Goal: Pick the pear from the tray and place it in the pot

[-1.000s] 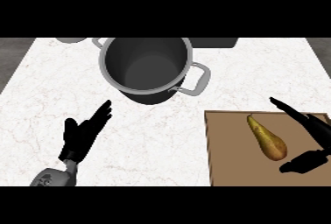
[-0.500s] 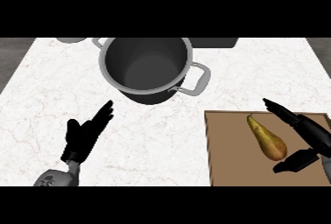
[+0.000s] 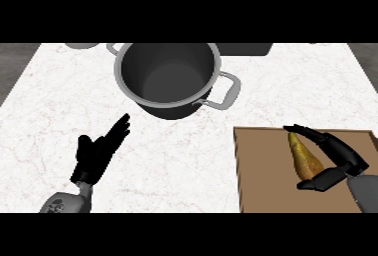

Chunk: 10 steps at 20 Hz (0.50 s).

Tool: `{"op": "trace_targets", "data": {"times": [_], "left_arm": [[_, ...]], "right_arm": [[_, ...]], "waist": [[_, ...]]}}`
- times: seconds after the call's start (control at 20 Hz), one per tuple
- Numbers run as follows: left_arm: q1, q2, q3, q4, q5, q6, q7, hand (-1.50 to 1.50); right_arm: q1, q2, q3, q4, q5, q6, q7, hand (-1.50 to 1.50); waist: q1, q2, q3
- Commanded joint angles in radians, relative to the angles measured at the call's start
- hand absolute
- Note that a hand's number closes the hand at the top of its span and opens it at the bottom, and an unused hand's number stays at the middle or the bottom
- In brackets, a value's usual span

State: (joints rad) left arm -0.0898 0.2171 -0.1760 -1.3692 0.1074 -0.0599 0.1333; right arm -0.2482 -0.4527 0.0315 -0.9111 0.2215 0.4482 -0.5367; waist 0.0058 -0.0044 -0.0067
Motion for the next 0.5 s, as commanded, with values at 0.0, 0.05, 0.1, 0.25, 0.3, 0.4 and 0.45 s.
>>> {"op": "trace_targets", "data": {"times": [0.0, 0.05, 0.1, 0.25, 0.3, 0.4, 0.45], "left_arm": [[0.027, -0.003, -0.005, 0.0, -0.012, -0.009, -0.028, 0.0], [-0.003, 0.018, 0.036, 0.017, -0.004, -0.038, -0.015, 0.0], [-0.008, -0.005, 0.026, 0.045, -0.005, -0.043, -0.036, 0.0], [0.018, -0.011, 0.005, -0.022, -0.009, -0.022, 0.021, 0.0], [0.047, -0.007, 0.011, -0.01, -0.011, -0.031, -0.027, 0.0], [0.006, -0.012, 0.001, -0.059, -0.023, -0.007, 0.042, 0.0], [-0.029, -0.012, 0.019, -0.006, -0.009, -0.026, 0.025, 0.0]], "right_arm": [[0.034, -0.013, 0.08, 0.092, 0.17, -0.121, -0.228, 1.5], [-0.039, 0.013, 0.044, 0.161, 0.139, -0.072, -0.176, 1.5], [-0.093, 0.049, 0.026, 0.226, 0.126, -0.085, -0.182, 1.5], [-0.045, 0.025, 0.01, 0.225, 0.082, -0.026, -0.225, 1.5], [-0.039, 0.039, 0.006, 0.227, 0.075, -0.035, -0.239, 1.5], [-0.035, 0.047, 0.006, 0.217, 0.053, -0.005, -0.23, 1.5], [-0.061, 0.065, 0.006, 0.277, 0.063, -0.032, -0.273, 1.5]], "waist": [[0.01, 0.009, 0.009], [0.002, 0.007, 0.007], [0.005, 0.008, 0.008], [0.007, 0.007, 0.008], [0.006, 0.007, 0.008], [0.003, 0.005, 0.008], [0.007, 0.01, 0.008]]}}
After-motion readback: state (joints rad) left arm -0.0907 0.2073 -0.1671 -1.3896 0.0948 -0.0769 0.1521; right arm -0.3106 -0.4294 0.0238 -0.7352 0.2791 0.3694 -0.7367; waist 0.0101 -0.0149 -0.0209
